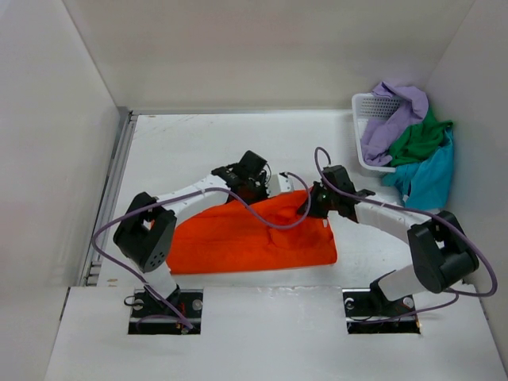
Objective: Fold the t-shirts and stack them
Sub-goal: Fold the other side of the tshirt into a rectangle
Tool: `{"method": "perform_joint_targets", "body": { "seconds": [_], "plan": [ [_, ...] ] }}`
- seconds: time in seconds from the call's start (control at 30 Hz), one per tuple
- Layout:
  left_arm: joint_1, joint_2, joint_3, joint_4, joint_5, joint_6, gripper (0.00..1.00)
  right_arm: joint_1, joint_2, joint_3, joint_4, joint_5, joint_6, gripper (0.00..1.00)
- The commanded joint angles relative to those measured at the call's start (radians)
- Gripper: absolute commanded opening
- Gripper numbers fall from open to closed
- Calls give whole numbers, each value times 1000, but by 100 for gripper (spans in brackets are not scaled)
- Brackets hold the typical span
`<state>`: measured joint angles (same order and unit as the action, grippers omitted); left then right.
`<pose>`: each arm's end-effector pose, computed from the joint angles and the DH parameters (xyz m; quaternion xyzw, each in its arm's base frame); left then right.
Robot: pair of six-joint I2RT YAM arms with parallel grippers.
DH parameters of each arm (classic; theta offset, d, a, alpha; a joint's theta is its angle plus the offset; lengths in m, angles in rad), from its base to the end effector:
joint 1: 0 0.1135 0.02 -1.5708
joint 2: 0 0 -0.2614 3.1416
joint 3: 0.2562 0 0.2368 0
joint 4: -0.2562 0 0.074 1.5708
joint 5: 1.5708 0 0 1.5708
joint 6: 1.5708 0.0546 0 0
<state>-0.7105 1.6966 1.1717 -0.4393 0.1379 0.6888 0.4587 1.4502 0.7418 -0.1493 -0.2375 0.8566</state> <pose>0.2635 -0.2367 0.2047 0.6288 0.7152 -0.0690 0.2972 0.2496 0.1376 0.1734 0.1434 0.9203 0.2997 0.2064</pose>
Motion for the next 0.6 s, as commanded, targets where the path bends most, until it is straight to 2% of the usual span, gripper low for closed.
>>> {"method": "perform_joint_targets", "body": {
  "seconds": [0.0, 0.13, 0.17, 0.27, 0.57],
  "plan": [
    [1, -75, 23, -4, 87, 22, 18, 7, 29, 54, 40, 15, 4, 1],
    [-89, -112, 37, -136, 230, 28, 30, -1, 53, 62, 54, 9, 2, 1],
    [-123, -98, 28, -154, 258, 28, 36, -2, 62, 65, 59, 7, 2, 1],
    [-154, -57, 0, -107, 259, 18, 47, -4, 67, 67, 66, 4, 4, 1],
    [-122, 55, 26, 85, 157, -8, 47, -4, 44, 56, 71, 6, 9, 1]
  ]
}}
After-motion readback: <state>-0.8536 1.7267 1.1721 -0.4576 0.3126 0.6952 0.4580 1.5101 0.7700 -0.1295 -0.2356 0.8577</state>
